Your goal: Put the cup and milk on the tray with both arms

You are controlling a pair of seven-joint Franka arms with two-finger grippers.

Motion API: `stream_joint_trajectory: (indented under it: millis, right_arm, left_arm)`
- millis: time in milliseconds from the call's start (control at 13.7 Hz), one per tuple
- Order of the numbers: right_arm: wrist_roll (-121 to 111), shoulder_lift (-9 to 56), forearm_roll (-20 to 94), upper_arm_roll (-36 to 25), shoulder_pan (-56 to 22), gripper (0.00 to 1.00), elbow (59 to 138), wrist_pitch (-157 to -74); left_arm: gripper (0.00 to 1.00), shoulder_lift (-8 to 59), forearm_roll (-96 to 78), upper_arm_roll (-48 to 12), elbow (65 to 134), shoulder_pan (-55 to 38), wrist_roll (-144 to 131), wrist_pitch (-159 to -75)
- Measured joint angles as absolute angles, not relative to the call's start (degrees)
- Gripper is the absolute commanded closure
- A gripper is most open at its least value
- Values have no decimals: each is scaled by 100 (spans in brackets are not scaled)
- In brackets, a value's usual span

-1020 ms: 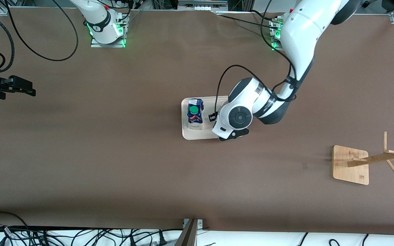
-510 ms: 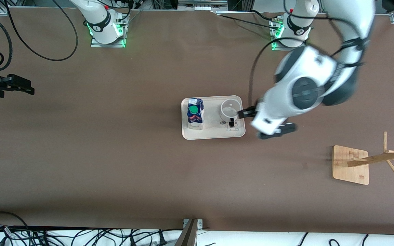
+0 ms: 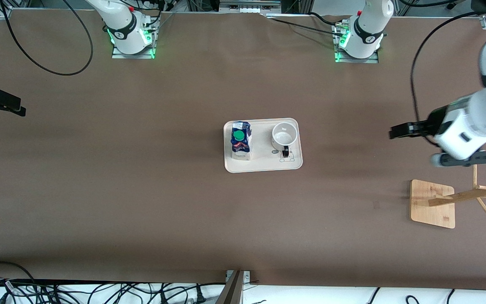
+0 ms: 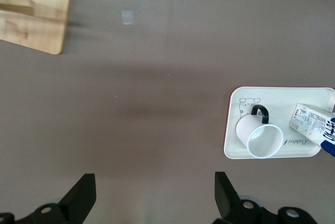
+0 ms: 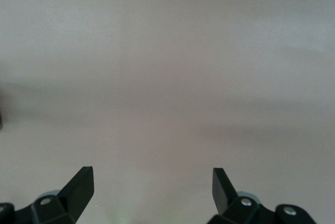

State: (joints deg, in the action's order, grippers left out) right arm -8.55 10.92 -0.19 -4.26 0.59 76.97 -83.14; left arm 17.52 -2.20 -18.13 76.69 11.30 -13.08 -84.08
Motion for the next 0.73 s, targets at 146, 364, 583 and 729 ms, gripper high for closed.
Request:
stream_joint_trajectory:
  millis: [146,364,583,729]
  right_arm:
    - [-855,1107,-19,-424,56,0,7699,-8303]
    - [-855,1111,-19,-395,43,0,7699,-8295]
    - [-855,1115,-19,-379,20,0,7699,-8296]
    - [-855,1110,-19,-379,20,0,7707,-8296]
  left_arm:
    - [0,1495,-220,-1481,7730,913,-963,-8424]
    - [0,889,-220,-528,8428,471,-194,-9025]
    - [0,145,-220,-324,9432,422,-29,-9550]
    - [0,-123,-201,-320,9680,273,-36,-9619]
